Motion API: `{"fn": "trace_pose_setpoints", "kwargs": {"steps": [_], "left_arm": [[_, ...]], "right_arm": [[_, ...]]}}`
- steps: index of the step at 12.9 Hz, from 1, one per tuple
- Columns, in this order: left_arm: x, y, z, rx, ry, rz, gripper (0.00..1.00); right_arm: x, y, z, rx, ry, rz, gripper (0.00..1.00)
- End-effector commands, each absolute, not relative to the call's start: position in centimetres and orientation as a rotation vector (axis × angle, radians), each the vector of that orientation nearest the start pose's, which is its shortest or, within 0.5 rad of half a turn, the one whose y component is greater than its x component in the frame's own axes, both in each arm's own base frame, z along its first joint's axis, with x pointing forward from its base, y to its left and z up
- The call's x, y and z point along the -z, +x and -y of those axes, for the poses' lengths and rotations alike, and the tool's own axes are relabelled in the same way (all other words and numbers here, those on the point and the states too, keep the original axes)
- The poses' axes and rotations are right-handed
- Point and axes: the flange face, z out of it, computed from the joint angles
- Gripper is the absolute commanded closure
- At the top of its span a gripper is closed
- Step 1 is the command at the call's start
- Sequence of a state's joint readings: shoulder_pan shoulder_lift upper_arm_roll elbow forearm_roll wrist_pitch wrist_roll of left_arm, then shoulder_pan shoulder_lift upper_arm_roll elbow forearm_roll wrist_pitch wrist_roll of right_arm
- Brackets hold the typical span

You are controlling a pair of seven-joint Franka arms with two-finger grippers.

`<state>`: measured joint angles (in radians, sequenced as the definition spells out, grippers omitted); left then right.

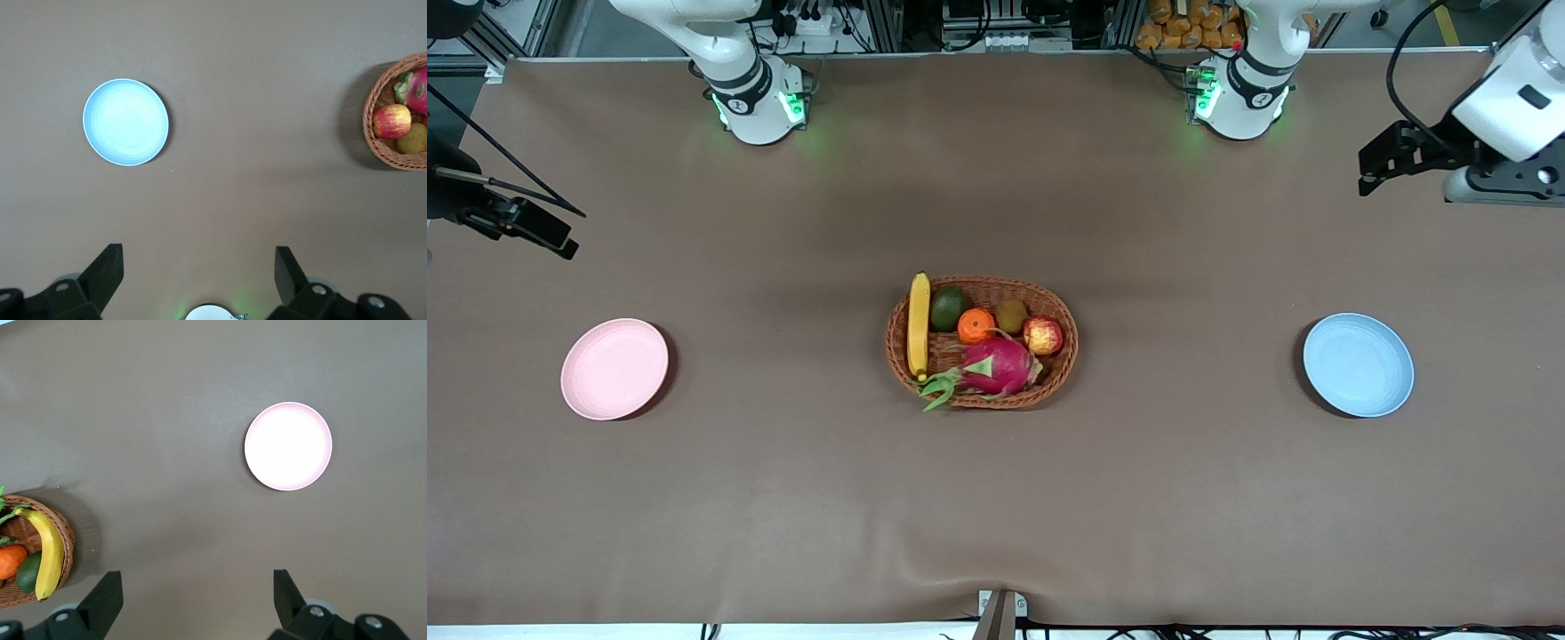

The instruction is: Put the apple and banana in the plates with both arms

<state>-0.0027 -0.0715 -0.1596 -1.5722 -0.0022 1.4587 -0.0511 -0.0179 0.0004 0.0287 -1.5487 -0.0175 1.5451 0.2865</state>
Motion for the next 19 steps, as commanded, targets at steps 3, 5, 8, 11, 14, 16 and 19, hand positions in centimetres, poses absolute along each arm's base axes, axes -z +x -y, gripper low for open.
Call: {"fn": "trace_pose_setpoints", "kwargs": {"steps": [3,5,8,11,14,16,19], "left_arm": [[-60.5,53.8,14.6,-0.153,-3.111,-0.316,0.0],[-55.7,56.1,17.8,-0.204,-3.126,-0.404,0.0],[-49.1,58.1,25.1,-0.195,-3.155,-0.511,0.0],[-44.5,58.7,30.7,-0.198,-3.2,-0.405,0.0],[-40.9,57.6,36.0,-0.186,-3.233,-0.209,0.0],[-37.4,57.8,38.1,-0.188,-3.257,-0.051,0.0],[-32.6,56.6,42.1,-0.102,-3.219,0.129,0.0]], "right_arm": [[-63.2,54.6,-0.6,-0.006,-3.117,-0.424,0.0],[-63.1,54.6,-0.6,-0.009,-3.117,-0.424,0.0],[-62.7,54.7,-0.7,-0.033,-3.12,-0.421,0.0],[-62.7,54.7,-0.7,-0.035,-3.12,-0.421,0.0],[-62.6,54.7,-0.7,-0.035,-3.12,-0.421,0.0],[-62.6,54.7,-0.6,-0.035,-3.12,-0.424,0.0],[-62.2,54.7,-0.7,-0.042,-3.121,-0.421,0.0]]}}
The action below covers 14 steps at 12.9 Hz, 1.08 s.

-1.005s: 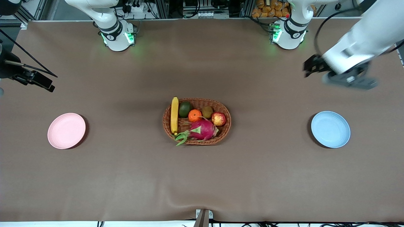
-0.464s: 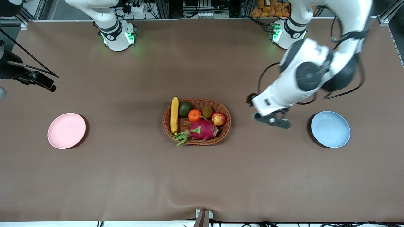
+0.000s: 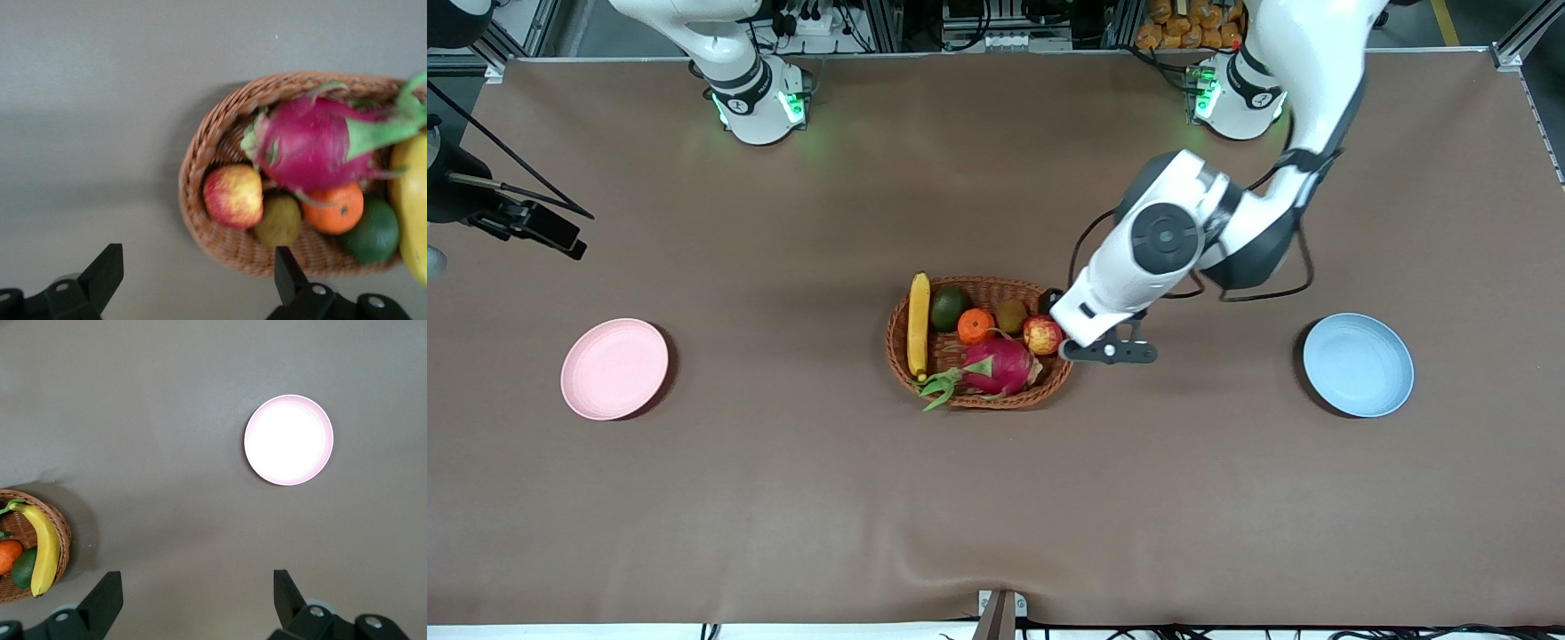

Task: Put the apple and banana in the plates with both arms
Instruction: 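Reach the left gripper over the basket toward the red-yellow apple, then lower the left gripper around the apple and close it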

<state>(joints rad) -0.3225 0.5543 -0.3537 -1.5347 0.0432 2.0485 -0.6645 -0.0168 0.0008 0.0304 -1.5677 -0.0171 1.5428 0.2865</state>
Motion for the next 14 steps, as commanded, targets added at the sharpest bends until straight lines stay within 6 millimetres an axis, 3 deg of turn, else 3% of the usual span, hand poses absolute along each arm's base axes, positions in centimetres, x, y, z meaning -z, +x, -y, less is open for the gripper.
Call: {"fn": "trace_pose_setpoints", "kwargs": {"steps": [1,5,8,10,14], "left_arm": [[-31.3,56.5,42.8,-0.09,-3.218,0.189,0.0],[-27.7,55.4,44.8,-0.107,-3.22,0.26,0.0],[-26.0,54.6,45.3,-0.078,-3.169,0.254,0.01],[-24.8,54.5,45.6,-0.076,-3.157,0.26,0.06],[-23.7,54.2,46.3,-0.064,-3.177,0.252,0.2]], "right_arm": [[-62.1,54.7,-0.8,-0.047,-3.122,-0.417,0.0],[-61.9,54.7,-1.2,-0.049,-3.127,-0.371,0.0],[-62.0,54.5,-2.3,-0.057,-3.143,-0.18,0.0],[-61.9,54.3,-2.2,-0.081,-3.147,-0.063,0.0],[-61.8,54.2,-1.8,-0.103,-3.146,-0.015,0.0]]}}
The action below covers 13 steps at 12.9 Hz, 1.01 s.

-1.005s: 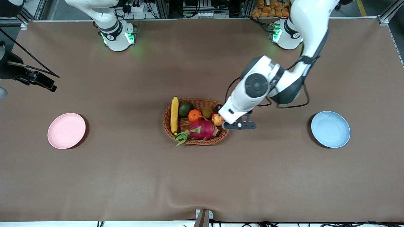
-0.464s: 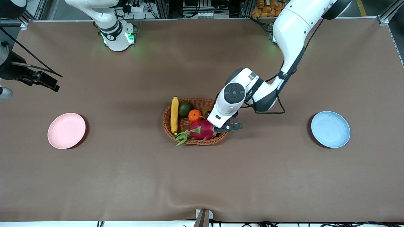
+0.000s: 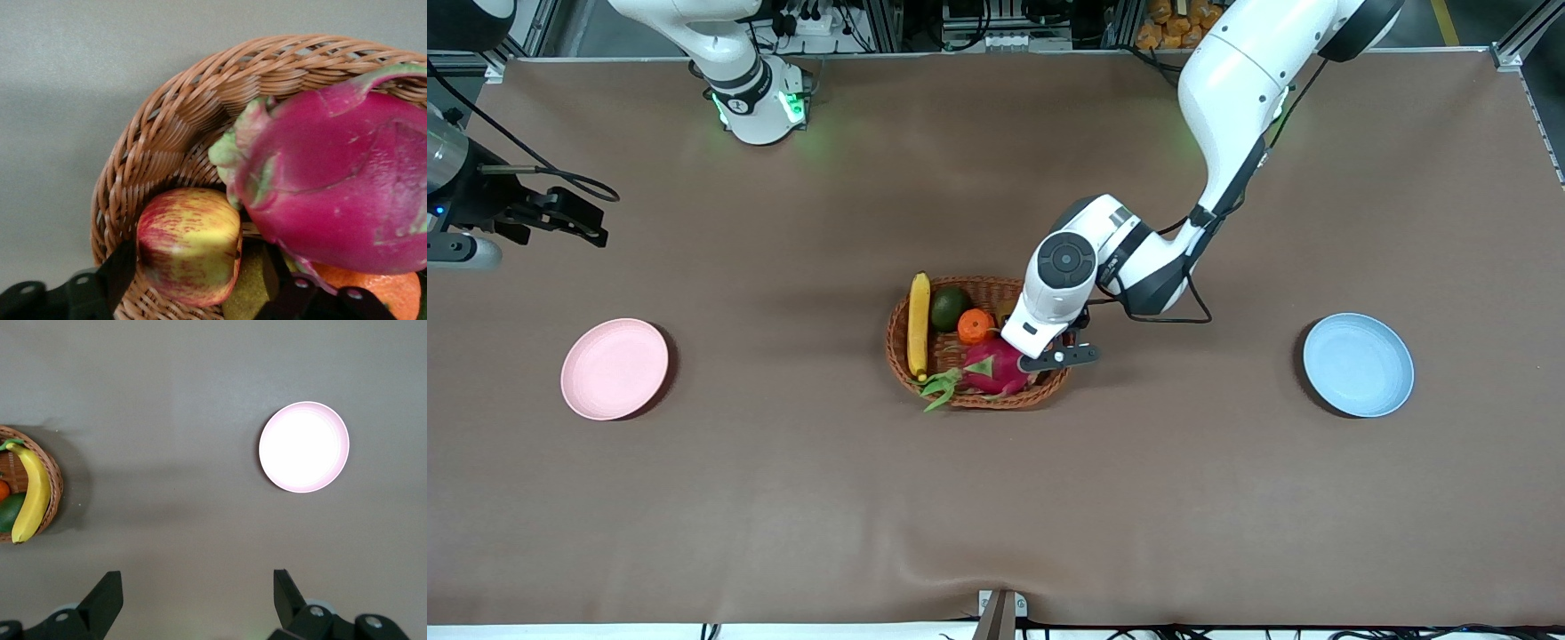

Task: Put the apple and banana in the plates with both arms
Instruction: 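Lower the left gripper around the apple and close it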

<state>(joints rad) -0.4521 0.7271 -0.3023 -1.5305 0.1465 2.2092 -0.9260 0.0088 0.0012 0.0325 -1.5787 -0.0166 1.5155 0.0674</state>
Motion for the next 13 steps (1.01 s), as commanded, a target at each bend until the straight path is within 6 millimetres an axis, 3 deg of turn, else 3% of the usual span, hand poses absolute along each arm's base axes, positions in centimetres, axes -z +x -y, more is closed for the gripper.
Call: {"fn": "trace_pose_setpoints", "kwargs": {"steps": [1,4,8,9,10,11,13], "left_arm": [[-23.5,54.2,46.3,-0.067,-3.176,0.252,0.24],[-22.5,54.1,46.1,-0.077,-3.163,0.243,0.39],[-22.4,54.0,46.1,-0.079,-3.16,0.244,0.36],[-22.3,53.9,46.1,-0.081,-3.158,0.248,0.44],[-22.3,54.0,46.0,-0.082,-3.157,0.248,0.64],[-22.5,54.0,46.0,-0.081,-3.156,0.248,0.95],[-23.6,54.2,46.1,-0.065,-3.163,0.25,1.0]], "right_arm": [[-61.8,54.2,-1.7,-0.099,-3.146,-0.019,0.0],[-61.8,54.3,-1.7,-0.096,-3.146,-0.022,0.0],[-61.7,54.2,-1.7,-0.106,-3.146,-0.024,0.0],[-61.6,54.2,-1.7,-0.111,-3.146,-0.027,0.0],[-61.5,54.3,-1.6,-0.12,-3.145,-0.022,0.0],[-61.4,54.5,-1.6,-0.123,-3.145,-0.022,0.0],[-61.5,54.6,-1.1,-0.118,-3.145,-0.036,0.0]]}}
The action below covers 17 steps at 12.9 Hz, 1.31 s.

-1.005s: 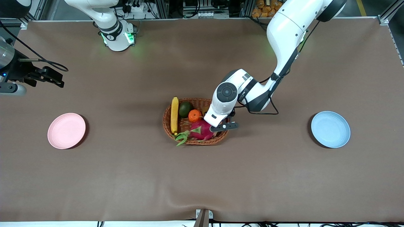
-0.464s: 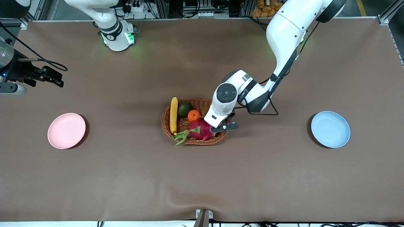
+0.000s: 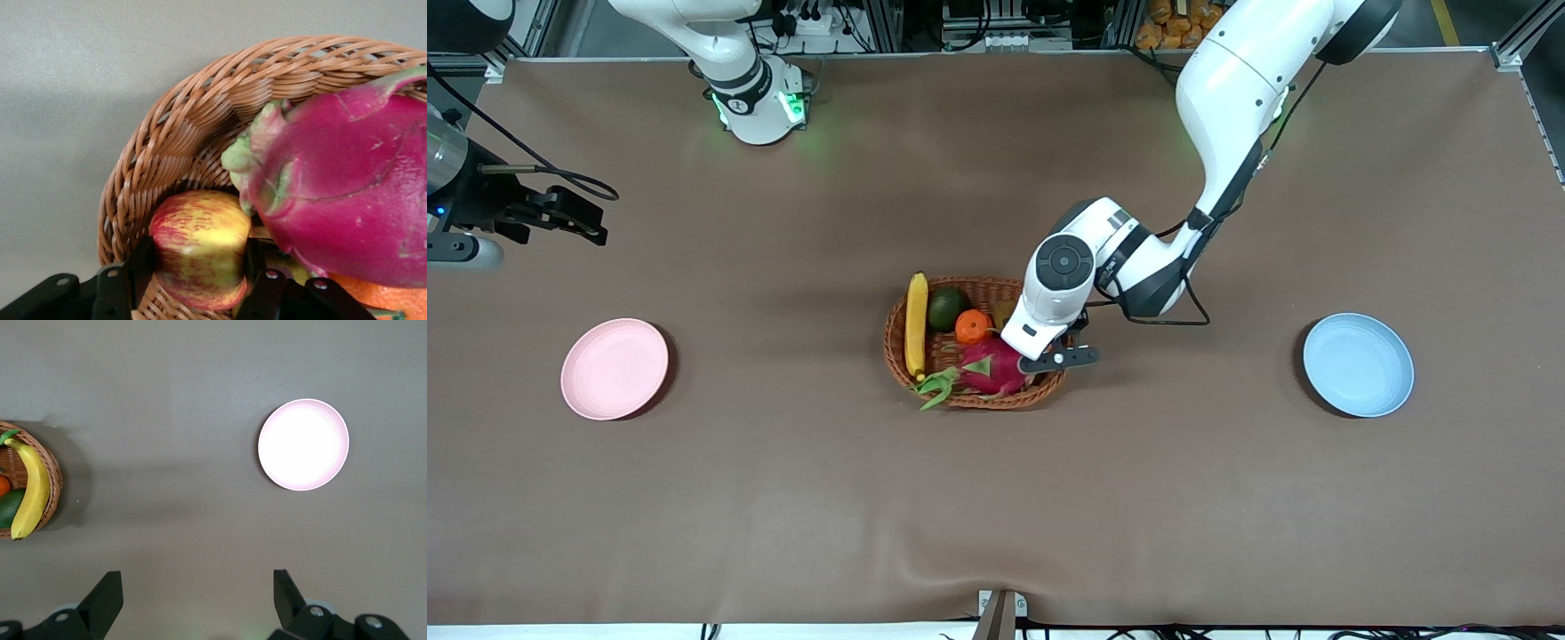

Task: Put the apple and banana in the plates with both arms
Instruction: 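Lower the left gripper around the apple and close it, then carry the apple to the blue plate while the right gripper reaches the basket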

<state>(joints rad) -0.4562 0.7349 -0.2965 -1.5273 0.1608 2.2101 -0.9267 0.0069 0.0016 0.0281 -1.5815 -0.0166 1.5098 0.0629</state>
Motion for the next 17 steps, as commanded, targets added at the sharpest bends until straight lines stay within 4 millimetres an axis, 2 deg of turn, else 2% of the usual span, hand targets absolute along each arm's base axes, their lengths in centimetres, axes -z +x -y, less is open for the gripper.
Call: {"fn": "trace_pose_setpoints", "kwargs": {"steps": [1,2,4,6,7,8,10,11,13,15,17], "left_arm": [[-24.6,54.5,45.9,-0.054,-3.162,0.255,1.0],[-26.0,54.5,45.6,-0.058,-3.146,0.255,1.0],[-31.4,54.5,44.4,-0.043,-3.115,0.266,1.0],[-35.9,55.2,42.2,-0.03,-3.098,0.303,1.0],[-37.9,56.0,40.5,-0.014,-3.096,0.334,1.0],[-39.0,56.6,38.9,-0.016,-3.087,0.336,1.0],[-40.4,57.8,35.4,-0.05,-3.06,0.275,1.0],[-40.7,58.8,32.7,-0.079,-3.043,0.235,1.0],[-41.7,60.6,26.3,-0.15,-3.013,0.161,1.0],[-41.9,62.0,19.7,-0.206,-2.997,0.134,1.0],[-41.5,63.4,12.4,-0.237,-2.984,0.0,1.0]], "right_arm": [[-61.3,54.8,-1.1,-0.123,-3.145,-0.039,0.0],[-61.3,54.8,-1.1,-0.123,-3.144,-0.041,0.0],[-61.1,54.9,-0.8,-0.128,-3.144,-0.048,0.0],[-60.4,55.2,-0.9,-0.149,-3.143,-0.044,0.0],[-60.0,55.3,-1.7,-0.168,-3.143,-0.046,0.0],[-59.9,55.3,-2.4,-0.176,-3.143,-0.041,0.0],[-59.7,55.2,-5.3,-0.181,-3.12,-0.068,0.0],[-59.5,55.3,-5.8,-0.187,-3.12,-0.121,0.0],[-59.0,55.2,-7.8,-0.202,-3.123,-0.098,0.0],[-58.2,55.2,-11.2,-0.212,-3.126,-0.108,0.0],[-56.6,55.8,-14.1,-0.215,-3.12,-0.118,0.0]]}}
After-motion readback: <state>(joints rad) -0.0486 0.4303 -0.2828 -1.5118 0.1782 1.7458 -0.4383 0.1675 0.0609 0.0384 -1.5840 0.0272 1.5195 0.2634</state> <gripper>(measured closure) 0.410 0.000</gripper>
